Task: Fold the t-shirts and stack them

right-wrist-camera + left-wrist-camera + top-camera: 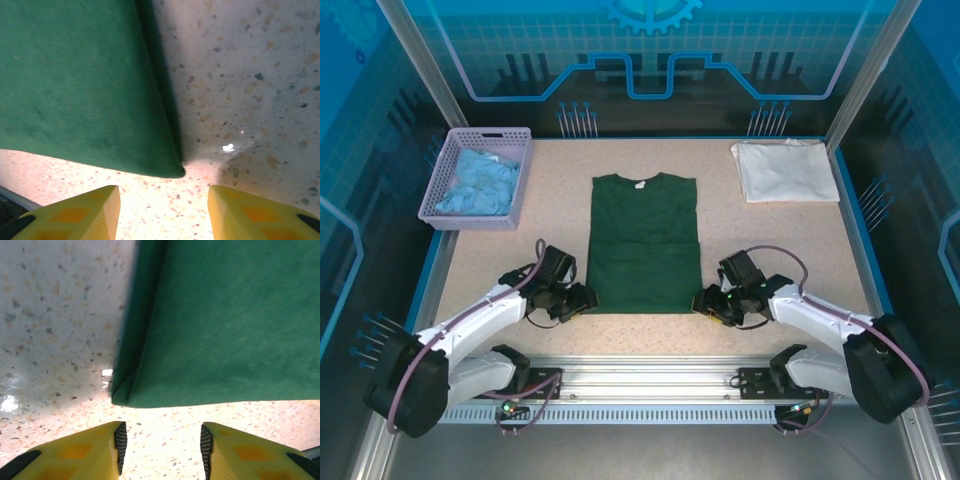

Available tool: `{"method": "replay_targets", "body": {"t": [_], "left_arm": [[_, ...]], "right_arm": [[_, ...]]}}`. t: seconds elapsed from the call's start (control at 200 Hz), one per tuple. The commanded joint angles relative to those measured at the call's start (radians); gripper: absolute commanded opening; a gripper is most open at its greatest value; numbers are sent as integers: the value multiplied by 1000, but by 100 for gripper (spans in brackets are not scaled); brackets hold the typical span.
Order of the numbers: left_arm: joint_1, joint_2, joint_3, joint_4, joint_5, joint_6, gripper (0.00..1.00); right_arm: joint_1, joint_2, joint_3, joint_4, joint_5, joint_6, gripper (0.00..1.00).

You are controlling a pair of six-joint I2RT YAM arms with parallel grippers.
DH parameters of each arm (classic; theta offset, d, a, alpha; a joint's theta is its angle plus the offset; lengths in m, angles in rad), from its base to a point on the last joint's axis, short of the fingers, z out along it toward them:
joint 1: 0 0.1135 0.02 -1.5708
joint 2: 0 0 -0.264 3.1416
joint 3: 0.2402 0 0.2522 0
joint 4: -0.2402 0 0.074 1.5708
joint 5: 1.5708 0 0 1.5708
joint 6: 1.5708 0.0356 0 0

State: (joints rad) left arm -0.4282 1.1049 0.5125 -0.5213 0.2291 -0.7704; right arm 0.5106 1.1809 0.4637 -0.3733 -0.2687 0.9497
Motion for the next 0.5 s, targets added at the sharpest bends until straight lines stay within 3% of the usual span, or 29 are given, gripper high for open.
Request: {"method": "replay_targets", "body": {"t": [0.0,0.495], "left_arm": [[5,23,-24,49,30,-34,41],[10,130,-2,69,-97,-12,38]], "right_arm": [[9,37,28,2,-9,-28,48],[9,196,92,15,18,-68,28]]}}
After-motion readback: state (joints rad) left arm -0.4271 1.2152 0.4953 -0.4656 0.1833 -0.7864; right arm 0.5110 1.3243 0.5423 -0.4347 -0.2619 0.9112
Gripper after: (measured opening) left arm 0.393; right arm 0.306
